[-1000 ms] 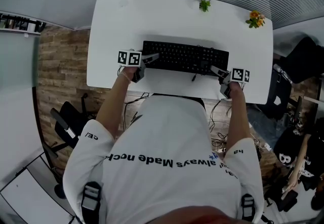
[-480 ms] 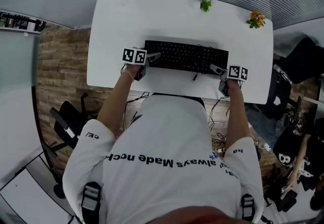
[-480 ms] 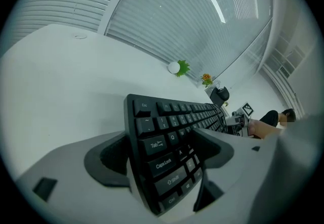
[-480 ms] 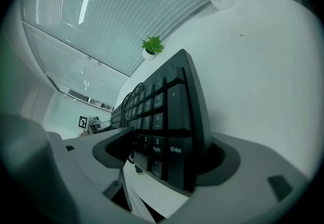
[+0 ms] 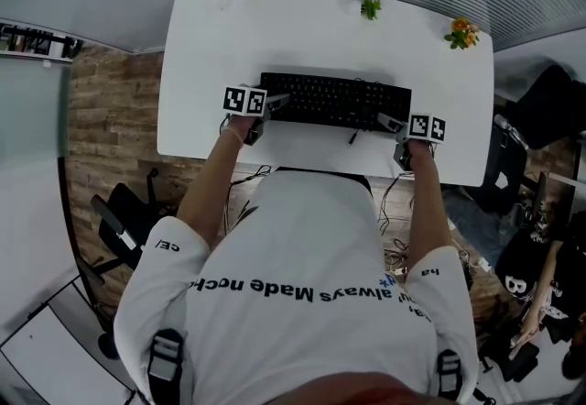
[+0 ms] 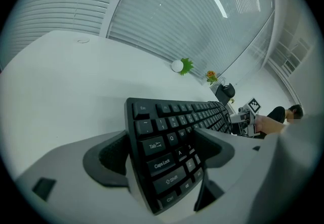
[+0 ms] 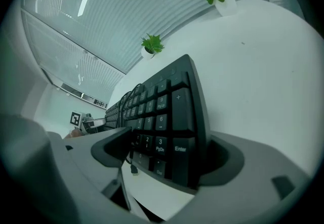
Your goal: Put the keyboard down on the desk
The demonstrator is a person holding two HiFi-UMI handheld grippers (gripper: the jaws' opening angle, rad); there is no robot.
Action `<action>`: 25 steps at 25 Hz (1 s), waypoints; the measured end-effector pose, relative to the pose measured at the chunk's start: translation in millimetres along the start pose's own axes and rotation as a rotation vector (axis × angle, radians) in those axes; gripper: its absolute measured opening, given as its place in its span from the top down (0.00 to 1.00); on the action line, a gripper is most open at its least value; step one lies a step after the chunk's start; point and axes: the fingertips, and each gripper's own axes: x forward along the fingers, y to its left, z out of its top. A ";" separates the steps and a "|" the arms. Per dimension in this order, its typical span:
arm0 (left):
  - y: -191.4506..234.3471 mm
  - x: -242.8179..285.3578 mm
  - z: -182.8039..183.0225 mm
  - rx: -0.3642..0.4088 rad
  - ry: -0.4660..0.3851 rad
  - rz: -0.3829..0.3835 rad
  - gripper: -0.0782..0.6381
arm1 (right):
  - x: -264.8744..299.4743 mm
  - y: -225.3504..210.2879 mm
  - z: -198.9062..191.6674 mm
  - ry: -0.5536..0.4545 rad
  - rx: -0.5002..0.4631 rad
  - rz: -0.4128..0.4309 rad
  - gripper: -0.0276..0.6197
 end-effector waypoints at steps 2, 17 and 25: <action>-1.6 1.7 -0.1 0.007 0.000 0.006 0.34 | -1.9 -3.0 1.1 -0.001 -0.017 -0.024 0.31; -7.0 2.1 2.2 0.134 0.008 0.117 0.33 | -6.0 -19.1 -2.6 0.022 -0.123 -0.187 0.24; -4.1 3.4 4.3 0.225 0.021 0.199 0.33 | -4.7 -21.7 -2.5 0.015 -0.147 -0.233 0.23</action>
